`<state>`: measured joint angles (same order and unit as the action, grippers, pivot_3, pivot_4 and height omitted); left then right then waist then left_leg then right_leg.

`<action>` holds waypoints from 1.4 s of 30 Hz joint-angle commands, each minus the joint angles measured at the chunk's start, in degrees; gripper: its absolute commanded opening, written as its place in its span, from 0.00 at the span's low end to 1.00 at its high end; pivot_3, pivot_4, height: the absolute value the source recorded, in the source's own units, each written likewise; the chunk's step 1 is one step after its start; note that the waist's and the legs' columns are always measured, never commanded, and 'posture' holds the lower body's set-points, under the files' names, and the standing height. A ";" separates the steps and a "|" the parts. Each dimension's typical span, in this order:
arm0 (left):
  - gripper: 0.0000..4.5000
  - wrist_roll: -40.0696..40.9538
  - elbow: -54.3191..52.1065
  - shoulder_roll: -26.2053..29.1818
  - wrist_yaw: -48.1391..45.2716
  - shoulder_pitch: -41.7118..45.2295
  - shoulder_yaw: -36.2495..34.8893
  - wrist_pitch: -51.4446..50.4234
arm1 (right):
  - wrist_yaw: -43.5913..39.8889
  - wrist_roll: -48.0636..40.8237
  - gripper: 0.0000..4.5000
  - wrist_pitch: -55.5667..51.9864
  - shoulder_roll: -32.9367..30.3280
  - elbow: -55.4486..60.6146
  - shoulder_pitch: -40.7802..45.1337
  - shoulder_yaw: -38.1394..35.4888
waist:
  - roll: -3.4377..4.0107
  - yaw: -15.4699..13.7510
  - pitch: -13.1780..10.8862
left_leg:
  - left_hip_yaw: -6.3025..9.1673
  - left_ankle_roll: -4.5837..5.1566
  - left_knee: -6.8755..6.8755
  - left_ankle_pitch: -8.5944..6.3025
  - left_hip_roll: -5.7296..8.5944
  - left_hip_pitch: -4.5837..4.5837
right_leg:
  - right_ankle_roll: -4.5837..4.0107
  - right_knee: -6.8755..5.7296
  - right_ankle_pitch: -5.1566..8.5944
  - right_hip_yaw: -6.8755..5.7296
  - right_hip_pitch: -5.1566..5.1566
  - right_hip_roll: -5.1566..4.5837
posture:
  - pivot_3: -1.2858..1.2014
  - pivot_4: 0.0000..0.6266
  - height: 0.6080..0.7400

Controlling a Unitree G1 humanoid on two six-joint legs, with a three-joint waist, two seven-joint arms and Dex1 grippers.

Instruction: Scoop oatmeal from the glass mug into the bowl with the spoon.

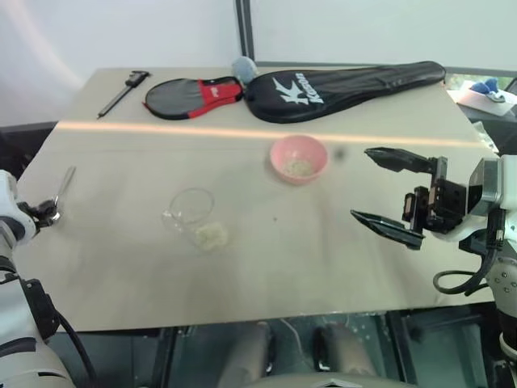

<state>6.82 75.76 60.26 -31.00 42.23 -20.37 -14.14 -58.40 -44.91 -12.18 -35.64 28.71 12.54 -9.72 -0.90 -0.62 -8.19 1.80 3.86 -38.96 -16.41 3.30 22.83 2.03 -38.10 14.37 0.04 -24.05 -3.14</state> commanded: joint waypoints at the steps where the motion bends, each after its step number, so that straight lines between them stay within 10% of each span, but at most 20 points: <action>1: 0.53 -0.02 -0.29 0.90 -2.11 0.65 0.03 -2.15 | 0.35 -0.26 1.00 0.47 -0.43 1.87 -0.22 -1.08 | 0.00 0.00 0.00 | 0.00 0.00 -0.01 0.00 0.00 0.00 | 0.00 0.00 0.00 0.00 0.00 0.00 | 0.52 0.24 1.00; 18: 0.53 0.96 -8.47 1.16 -26.77 -10.89 3.27 -8.19 | 0.26 0.12 1.00 0.52 -0.74 1.74 -0.60 -1.27 | 0.37 0.13 0.15 | -0.01 0.02 -0.14 -0.01 -0.01 -0.09 | 0.00 -0.04 0.00 0.05 0.14 -0.03 | 0.52 0.24 1.00; 34: 0.53 7.70 -45.62 3.04 -33.13 -31.47 0.10 -10.04 | -1.09 1.26 1.00 1.55 0.36 -0.67 0.97 -0.10 | 0.94 0.71 0.51 | -0.20 0.35 -0.10 -0.22 -0.09 -0.19 | -0.01 0.01 0.00 0.23 0.19 -0.05 | 0.52 0.24 1.00; 40: 0.99 1.91 -44.84 4.15 -33.24 -25.13 8.42 -3.91 | -0.15 1.44 1.00 1.76 0.46 0.72 -0.43 -0.95 | 0.91 0.44 0.48 | -0.20 0.21 -0.08 -0.14 -0.09 -0.13 | -0.01 0.11 0.00 0.22 0.17 -0.05 | 0.52 0.24 1.00; 42: 0.99 -1.56 -41.08 5.49 -35.04 -21.60 12.35 0.00 | 0.43 1.52 1.00 1.81 0.33 1.50 -1.18 -1.18 | 0.89 0.30 0.47 | -0.20 0.22 -0.08 -0.14 -0.09 -0.12 | -0.01 0.11 0.00 0.21 0.17 -0.05 | 0.52 0.24 1.00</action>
<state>7.74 32.23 63.18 -64.67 18.59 -9.59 -17.08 -58.55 -43.00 -11.06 -35.25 27.80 11.61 -9.64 -0.01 -0.32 -7.72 1.59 4.08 -39.04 -16.55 3.22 22.71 2.02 -37.99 14.37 0.26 -23.89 -3.19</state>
